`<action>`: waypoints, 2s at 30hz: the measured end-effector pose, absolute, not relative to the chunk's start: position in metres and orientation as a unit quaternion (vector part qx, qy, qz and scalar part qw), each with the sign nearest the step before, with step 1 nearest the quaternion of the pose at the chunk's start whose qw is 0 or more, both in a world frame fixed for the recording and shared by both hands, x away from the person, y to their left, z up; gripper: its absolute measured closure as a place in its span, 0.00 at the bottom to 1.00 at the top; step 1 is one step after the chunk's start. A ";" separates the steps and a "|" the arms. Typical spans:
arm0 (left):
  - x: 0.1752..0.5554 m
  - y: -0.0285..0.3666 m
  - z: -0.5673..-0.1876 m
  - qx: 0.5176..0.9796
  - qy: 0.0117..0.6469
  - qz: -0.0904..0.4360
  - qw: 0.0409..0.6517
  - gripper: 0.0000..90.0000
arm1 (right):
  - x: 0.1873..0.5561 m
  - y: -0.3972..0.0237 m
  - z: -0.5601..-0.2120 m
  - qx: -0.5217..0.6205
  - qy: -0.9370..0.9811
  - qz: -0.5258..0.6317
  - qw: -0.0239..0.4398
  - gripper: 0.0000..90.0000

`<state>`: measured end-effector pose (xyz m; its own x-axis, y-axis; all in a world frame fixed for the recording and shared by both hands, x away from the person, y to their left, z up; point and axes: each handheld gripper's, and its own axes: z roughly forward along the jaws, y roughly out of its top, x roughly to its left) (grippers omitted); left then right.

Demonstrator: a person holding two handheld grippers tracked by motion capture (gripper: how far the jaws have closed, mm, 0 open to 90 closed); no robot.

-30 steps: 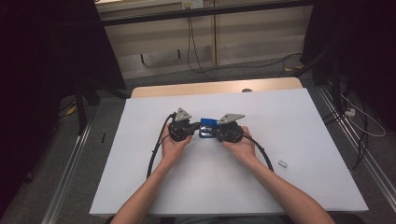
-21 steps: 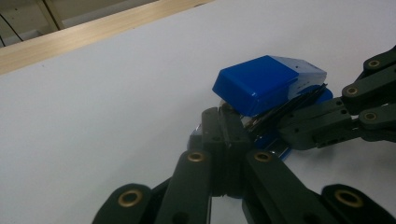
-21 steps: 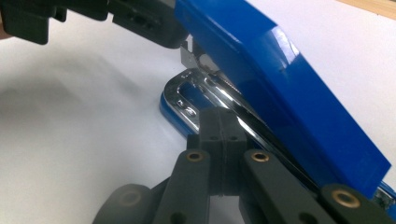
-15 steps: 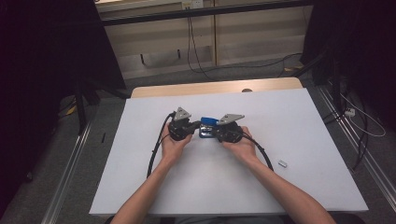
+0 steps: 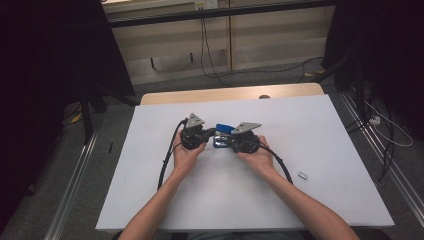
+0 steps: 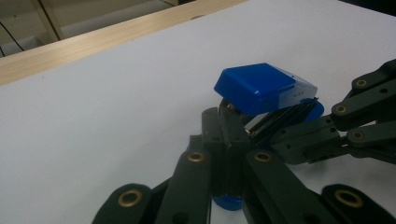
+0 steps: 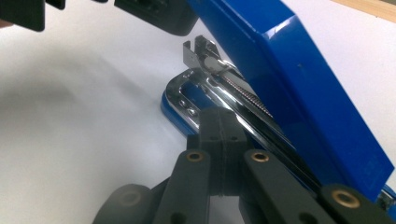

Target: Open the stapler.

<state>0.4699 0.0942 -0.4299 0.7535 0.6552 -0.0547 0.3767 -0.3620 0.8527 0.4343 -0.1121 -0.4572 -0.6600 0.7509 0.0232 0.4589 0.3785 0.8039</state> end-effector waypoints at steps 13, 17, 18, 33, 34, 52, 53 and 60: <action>0.469 0.093 -0.427 0.809 0.314 0.153 0.473 1.00 | 0.433 -0.110 -0.457 0.369 0.813 0.410 0.187 1.00; 0.468 0.092 -0.426 0.809 0.313 0.153 0.474 1.00 | 0.433 -0.110 -0.454 0.368 0.805 0.427 0.186 1.00; 0.469 0.092 -0.425 0.808 0.313 0.152 0.476 1.00 | 0.432 -0.109 -0.453 0.366 0.803 0.431 0.188 1.00; 0.470 0.090 -0.421 0.804 0.312 0.151 0.482 1.00 | 0.432 -0.098 -0.446 0.369 0.780 0.458 0.214 1.00; 0.470 0.090 -0.421 0.804 0.312 0.151 0.482 1.00 | 0.432 -0.098 -0.446 0.369 0.780 0.458 0.214 1.00; 0.471 0.093 -0.419 0.802 0.314 0.138 0.489 1.00 | 0.435 -0.092 -0.445 0.381 0.765 0.457 0.248 1.00; 0.471 0.093 -0.419 0.802 0.314 0.138 0.489 1.00 | 0.435 -0.092 -0.445 0.381 0.765 0.457 0.248 1.00; 0.474 0.092 -0.428 0.815 0.314 0.142 0.466 1.00 | 0.435 -0.093 -0.446 0.385 0.761 0.458 0.251 1.00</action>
